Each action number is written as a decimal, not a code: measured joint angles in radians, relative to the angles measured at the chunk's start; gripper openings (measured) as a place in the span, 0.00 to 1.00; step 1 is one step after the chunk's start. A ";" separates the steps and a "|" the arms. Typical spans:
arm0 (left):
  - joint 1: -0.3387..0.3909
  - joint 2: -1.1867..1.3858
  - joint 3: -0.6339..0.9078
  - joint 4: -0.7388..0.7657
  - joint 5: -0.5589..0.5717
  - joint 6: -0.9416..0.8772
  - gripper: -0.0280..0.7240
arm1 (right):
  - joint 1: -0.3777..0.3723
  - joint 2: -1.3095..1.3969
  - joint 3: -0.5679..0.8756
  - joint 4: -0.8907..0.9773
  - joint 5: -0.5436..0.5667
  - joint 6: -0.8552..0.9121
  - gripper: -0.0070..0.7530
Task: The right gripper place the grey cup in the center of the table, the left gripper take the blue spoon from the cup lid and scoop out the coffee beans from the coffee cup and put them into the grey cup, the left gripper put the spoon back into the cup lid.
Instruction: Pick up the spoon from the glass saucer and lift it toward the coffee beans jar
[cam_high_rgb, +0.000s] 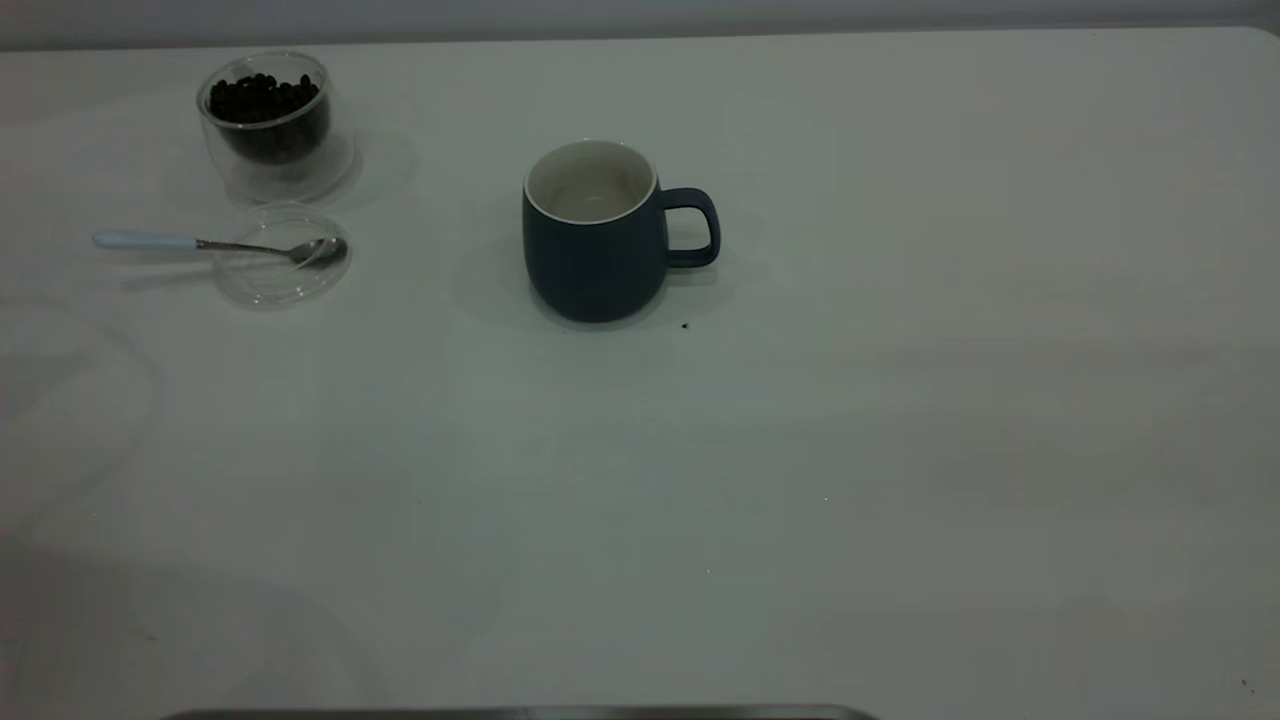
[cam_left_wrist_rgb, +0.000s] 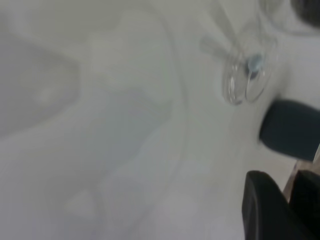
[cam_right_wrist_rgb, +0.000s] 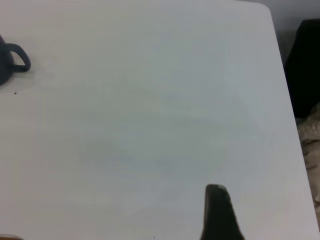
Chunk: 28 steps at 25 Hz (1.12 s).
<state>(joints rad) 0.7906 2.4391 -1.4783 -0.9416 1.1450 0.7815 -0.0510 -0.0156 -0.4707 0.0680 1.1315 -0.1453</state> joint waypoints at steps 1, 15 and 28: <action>-0.019 0.009 -0.001 -0.004 0.003 0.007 0.28 | 0.000 0.000 0.000 0.000 0.000 0.000 0.61; -0.245 -0.033 -0.300 0.231 0.021 -0.085 0.21 | 0.000 0.000 0.000 0.000 0.000 0.000 0.61; -0.357 -0.289 -0.242 0.380 0.021 -0.260 0.13 | 0.000 0.000 0.000 0.000 0.000 0.000 0.61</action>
<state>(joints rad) 0.4331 2.1498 -1.7200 -0.5616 1.1655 0.5214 -0.0510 -0.0156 -0.4707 0.0680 1.1315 -0.1453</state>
